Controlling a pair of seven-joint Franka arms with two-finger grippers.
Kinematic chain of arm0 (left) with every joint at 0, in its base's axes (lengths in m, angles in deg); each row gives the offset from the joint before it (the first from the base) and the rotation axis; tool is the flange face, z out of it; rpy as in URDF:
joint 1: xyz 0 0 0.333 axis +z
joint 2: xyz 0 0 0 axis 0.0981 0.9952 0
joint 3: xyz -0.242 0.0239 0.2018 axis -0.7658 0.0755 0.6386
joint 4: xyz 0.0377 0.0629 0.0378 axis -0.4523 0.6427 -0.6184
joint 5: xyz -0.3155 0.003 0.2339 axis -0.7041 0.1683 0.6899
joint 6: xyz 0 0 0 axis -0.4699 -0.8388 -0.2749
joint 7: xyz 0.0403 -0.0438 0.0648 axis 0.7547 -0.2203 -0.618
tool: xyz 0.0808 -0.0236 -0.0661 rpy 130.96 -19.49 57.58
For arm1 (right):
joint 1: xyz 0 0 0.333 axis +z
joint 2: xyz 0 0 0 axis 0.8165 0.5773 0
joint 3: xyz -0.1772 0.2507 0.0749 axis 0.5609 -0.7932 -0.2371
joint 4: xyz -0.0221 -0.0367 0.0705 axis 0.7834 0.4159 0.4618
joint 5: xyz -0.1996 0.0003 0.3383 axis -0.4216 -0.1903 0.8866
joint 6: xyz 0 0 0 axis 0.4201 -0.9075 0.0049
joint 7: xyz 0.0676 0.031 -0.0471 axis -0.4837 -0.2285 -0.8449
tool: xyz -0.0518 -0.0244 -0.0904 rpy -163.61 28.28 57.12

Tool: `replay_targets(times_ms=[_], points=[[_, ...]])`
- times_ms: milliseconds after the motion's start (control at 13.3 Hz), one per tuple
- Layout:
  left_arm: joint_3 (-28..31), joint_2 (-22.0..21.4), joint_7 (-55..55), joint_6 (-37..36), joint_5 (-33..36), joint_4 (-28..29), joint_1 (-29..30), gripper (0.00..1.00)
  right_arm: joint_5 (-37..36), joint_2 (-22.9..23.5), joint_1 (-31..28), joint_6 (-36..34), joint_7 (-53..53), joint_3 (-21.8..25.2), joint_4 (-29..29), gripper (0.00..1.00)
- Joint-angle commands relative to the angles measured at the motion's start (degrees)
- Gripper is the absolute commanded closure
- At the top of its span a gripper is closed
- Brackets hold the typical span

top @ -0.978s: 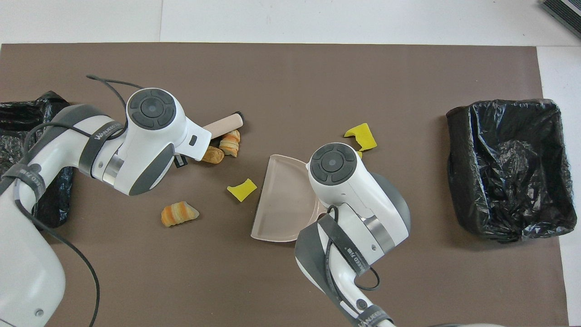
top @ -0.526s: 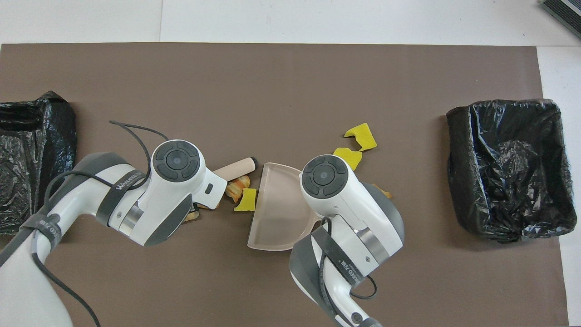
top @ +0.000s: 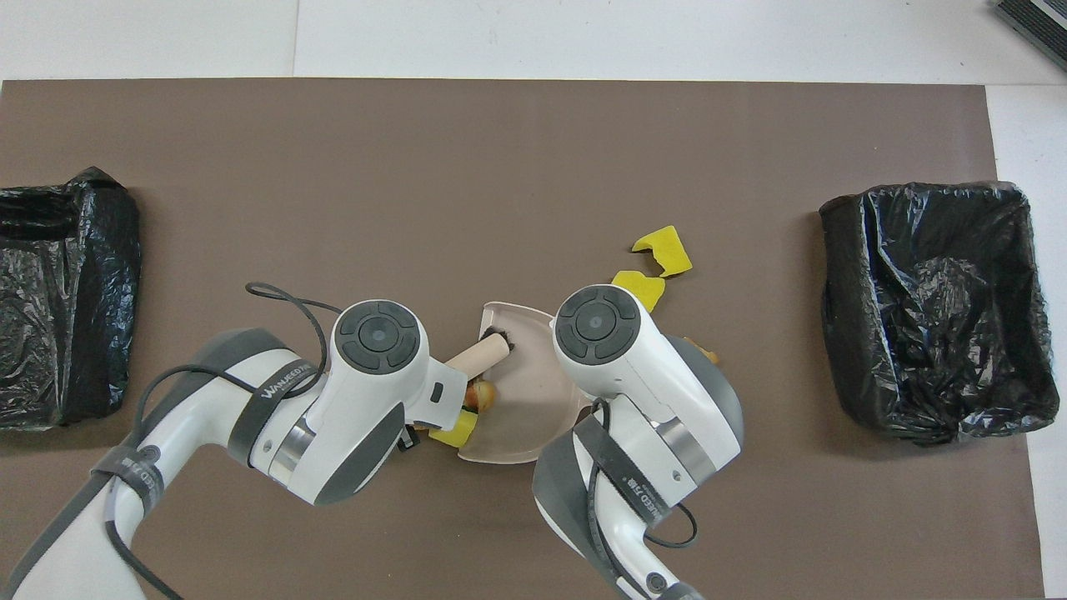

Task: Sweep and dump trash in bin
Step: 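Sweep the bread pieces into the dustpan with the brush in the left gripper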

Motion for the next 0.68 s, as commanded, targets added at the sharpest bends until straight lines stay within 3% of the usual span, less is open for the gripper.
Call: replay_targets(times_ms=[0, 376, 602], points=[[0.79, -3.57, -7.68, -5.72, -4.07, 1.7, -4.41, 1.0, -0.25, -1.38, -0.47, 2.39, -2.98, -0.43, 1.85, 1.0], [1.67, -9.37, -19.29, -8.01, -6.02, 0.46, -1.71, 1.0, -0.34, -1.29, -0.47, 2.48, -3.15, -0.43, 1.85, 1.0], [1.76, -10.52, -31.75, -9.69, -5.93, 0.55, 0.58, 1.0, -3.93, -1.29, -0.65, 3.36, -9.9, -0.34, 1.85, 1.0]])
